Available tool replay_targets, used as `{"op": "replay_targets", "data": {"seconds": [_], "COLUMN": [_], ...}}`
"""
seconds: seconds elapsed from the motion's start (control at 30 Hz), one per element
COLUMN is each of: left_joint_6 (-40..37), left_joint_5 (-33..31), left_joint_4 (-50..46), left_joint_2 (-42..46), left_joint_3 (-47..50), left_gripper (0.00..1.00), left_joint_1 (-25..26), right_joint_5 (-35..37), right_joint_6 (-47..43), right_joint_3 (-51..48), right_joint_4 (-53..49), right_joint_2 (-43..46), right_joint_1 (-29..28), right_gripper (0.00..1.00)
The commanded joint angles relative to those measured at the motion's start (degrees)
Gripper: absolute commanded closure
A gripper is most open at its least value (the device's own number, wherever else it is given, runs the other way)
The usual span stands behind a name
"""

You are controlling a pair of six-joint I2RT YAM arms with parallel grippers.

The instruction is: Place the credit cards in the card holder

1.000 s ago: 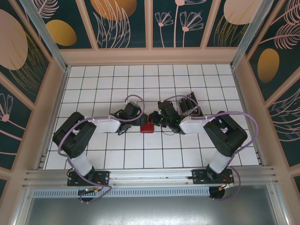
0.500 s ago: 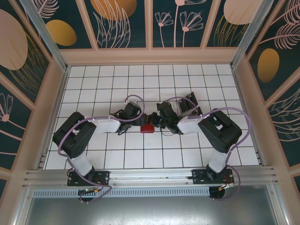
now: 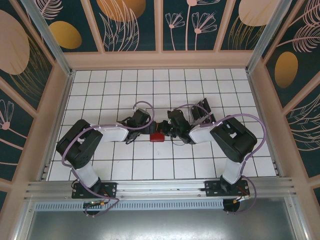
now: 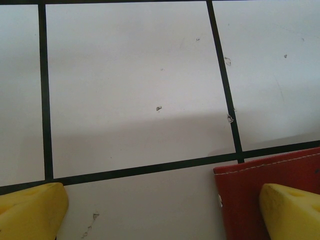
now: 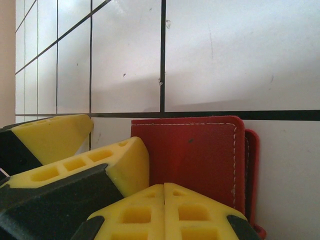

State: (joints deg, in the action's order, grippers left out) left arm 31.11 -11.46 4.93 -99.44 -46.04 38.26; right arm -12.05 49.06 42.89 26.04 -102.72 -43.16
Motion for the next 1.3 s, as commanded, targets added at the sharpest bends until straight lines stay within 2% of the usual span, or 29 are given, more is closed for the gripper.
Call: {"op": "replay_targets", "data": {"seconds": [0.0, 0.43, 0.73, 1.27], "left_joint_6": [0.48, 0.57, 0.63, 0.48], "left_joint_5": [-0.13, -0.02, 0.06, -0.05], "left_joint_4": [-2.31, -2.56, -2.64, -2.56], "left_joint_2": [-2.25, -2.41, -2.34, -2.16], "left_joint_3": [1.61, 1.35, 1.33, 1.51], "left_gripper": [0.02, 0.01, 0.02, 0.01], "left_joint_1": [-0.38, -0.44, -0.47, -0.44], "right_joint_5": [0.87, 1.98, 7.05, 8.71], "right_joint_6": [0.62, -0.98, -5.02, -5.23], "right_joint_3": [-2.28, -1.84, 1.4, 0.7], "right_joint_4": [-2.49, -5.74, -14.9, -15.96], "right_joint_2": [0.63, 0.65, 0.51, 1.56], "right_joint_1": [0.09, -0.1, -2.36, -2.44], "right_gripper": [1.0, 1.0, 1.0, 1.0]}}
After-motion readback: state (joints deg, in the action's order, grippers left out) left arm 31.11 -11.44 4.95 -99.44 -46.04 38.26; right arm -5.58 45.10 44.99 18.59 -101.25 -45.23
